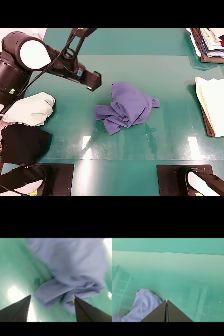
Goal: Fold the shirts.
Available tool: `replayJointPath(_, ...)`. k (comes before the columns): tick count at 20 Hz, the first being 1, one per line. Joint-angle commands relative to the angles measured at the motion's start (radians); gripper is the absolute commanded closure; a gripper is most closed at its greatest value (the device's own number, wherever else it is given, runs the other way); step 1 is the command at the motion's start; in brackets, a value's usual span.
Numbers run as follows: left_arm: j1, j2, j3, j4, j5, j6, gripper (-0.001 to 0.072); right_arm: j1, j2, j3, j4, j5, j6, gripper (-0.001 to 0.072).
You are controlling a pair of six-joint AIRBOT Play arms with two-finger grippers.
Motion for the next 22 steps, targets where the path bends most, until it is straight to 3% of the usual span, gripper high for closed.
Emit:
replayJointPath(1, 0.084, -0.004, -0.131, -0.01, -0.023, -0.021, 0.0079, 0.001, 0.0, 0.001, 0.0, 0.001, 0.0, 0.0693)
replayJointPath(7, 0.087, -0.033, -0.535, -0.223, 0.382, -0.021, 0.008, 0.005, 0.001, -0.061, 0.0, 0.0, 0.001, 0.0693)
replayJointPath(11, 0.087, -0.148, -0.553, -0.355, 0.46, -0.016, 0.008, 0.007, 0.0, -0.118, 0.001, -0.002, 0.001, 0.0693)
replayJointPath(15, 0.087, -0.192, -0.551, -0.37, 0.52, -0.017, 0.0081, 0.007, 0.0, -0.123, 0.0, -0.004, 0.001, 0.0693)
replayJointPath(16, 0.087, -0.192, -0.548, -0.373, 0.533, -0.017, 0.0193, 0.007, 0.0, -0.124, 0.0, -0.004, 0.001, 0.0693)
replayJointPath(17, 0.087, -0.192, -0.539, -0.372, 0.539, -0.016, 0.043, 0.007, 0.0, -0.124, 0.0, -0.004, 0.0, 0.0693)
replayJointPath(18, 0.087, -0.191, -0.528, -0.367, 0.54, -0.016, 0.0604, 0.007, 0.0, -0.124, 0.0, -0.003, 0.0, 0.0693)
replayJointPath(19, 0.091, -0.191, -0.507, -0.339, 0.53, -0.017, 0.0683, 0.007, 0.0, -0.124, -0.001, -0.001, 0.0, 0.0693)
replayJointPath(22, 0.185, -0.17, -0.383, -0.248, 0.401, -0.016, 0.0684, 0.007, 0.0, -0.128, -0.011, 0.01, 0.0, 0.0693)
